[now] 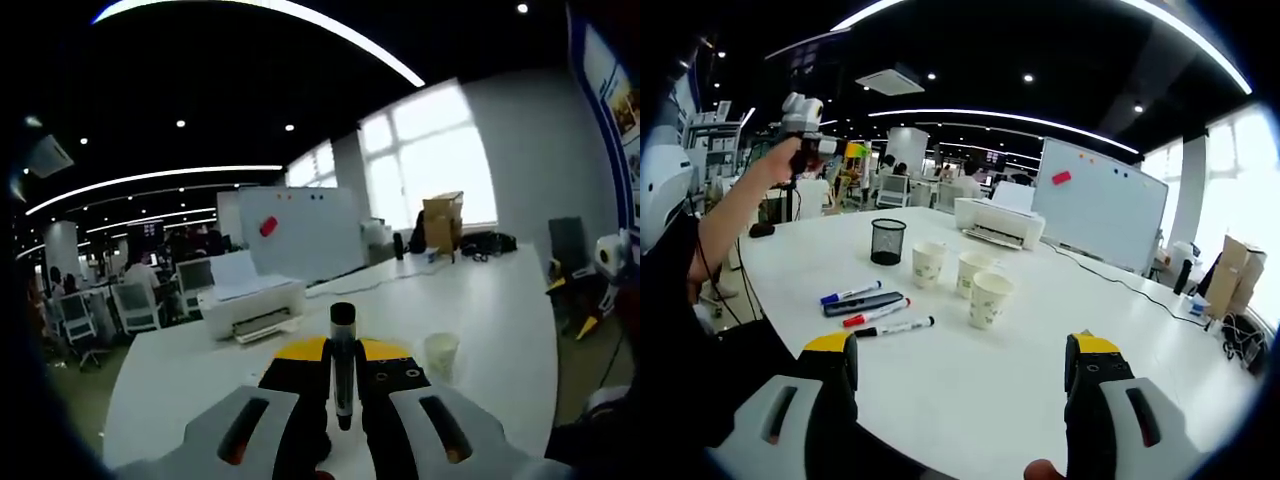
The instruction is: Place the scattered laser pointers and whiteboard markers into the pen holder and stack the scattered paper cups together
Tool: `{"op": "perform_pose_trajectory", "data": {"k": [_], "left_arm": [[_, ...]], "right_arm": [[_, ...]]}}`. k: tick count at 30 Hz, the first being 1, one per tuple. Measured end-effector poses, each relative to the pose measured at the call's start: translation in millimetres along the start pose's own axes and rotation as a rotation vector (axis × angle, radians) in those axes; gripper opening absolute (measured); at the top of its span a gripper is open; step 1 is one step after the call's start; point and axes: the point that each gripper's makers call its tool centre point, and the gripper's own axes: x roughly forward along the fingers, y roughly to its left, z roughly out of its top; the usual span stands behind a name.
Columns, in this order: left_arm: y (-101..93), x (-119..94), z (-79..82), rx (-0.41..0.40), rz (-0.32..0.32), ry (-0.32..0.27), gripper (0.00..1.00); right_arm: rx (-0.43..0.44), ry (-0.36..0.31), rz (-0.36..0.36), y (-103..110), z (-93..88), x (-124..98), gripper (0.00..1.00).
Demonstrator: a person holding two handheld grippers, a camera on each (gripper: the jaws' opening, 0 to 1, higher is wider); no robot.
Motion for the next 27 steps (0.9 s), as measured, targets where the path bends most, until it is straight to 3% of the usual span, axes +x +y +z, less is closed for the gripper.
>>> {"op": "perform_pose_trajectory", "data": {"k": [19,27], "left_arm": [[21.0,4,5.2,0.010,0.051,-0.011,0.14],[34.5,13,-7.3,-0.004,0.080,0.006,0.14]], "right_arm": [[0.007,-0.004,-0.001,-1,-1.9,0,0.80],[0.005,-0.006,0.000,0,-1.1,-2,0.80]]}}
